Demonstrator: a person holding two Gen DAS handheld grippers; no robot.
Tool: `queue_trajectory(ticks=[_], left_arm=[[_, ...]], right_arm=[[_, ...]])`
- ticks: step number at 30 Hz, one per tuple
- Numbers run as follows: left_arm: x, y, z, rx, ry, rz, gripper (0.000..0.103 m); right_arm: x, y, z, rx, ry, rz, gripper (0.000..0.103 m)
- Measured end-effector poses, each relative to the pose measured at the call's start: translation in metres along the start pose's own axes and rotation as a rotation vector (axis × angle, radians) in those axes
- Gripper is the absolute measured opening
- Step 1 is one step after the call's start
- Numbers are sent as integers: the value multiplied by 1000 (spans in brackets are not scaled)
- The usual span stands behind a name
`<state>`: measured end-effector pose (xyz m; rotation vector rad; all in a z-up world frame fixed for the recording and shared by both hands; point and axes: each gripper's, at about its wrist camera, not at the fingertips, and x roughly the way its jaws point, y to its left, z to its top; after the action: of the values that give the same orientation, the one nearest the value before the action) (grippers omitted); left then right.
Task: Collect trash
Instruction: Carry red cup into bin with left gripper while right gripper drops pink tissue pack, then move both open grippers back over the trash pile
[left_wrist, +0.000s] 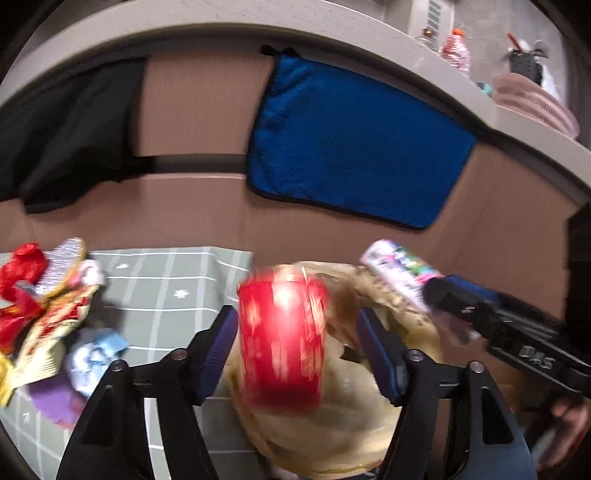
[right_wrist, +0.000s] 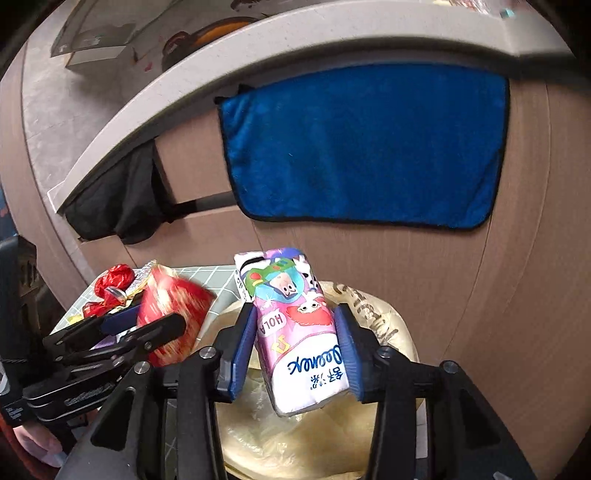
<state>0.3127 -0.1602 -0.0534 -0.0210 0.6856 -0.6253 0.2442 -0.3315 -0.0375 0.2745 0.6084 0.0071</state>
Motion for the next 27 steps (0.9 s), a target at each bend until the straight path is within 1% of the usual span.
queue_trajectory(ticks=[2, 4, 6, 9, 10, 13, 18, 21, 23, 27], left_arm=[[0, 5, 0, -27, 2, -20, 68], [-3, 13, 1, -63, -6, -13, 68], [-11, 22, 3, -91, -28, 13, 68], [-22, 33, 4, -91, -55, 75, 68], [-25, 36, 3, -94, -57, 84, 68], [-24, 48, 2, -121, -22, 88, 68], [-20, 55, -5, -157, 16, 77, 68], [-26, 57, -5, -159, 12, 87, 68], [-35, 59, -5, -155, -8, 109, 68], [-61, 72, -11, -140, -56, 200, 68]], right_arm=[[8, -7, -4, 29, 23, 10, 42], [13, -10, -7, 44, 40, 8, 42], [14, -10, -10, 45, 40, 7, 42], [13, -8, -9, 36, 32, 3, 42], [13, -7, -8, 37, 26, 3, 42], [9, -1, -4, 41, 7, 19, 42], [-2, 8, 2, 20, -26, 3, 42], [-7, 8, 3, 18, -32, -13, 42], [-9, 9, 3, 10, -28, -18, 42], [-16, 20, 2, -31, -40, -45, 42]])
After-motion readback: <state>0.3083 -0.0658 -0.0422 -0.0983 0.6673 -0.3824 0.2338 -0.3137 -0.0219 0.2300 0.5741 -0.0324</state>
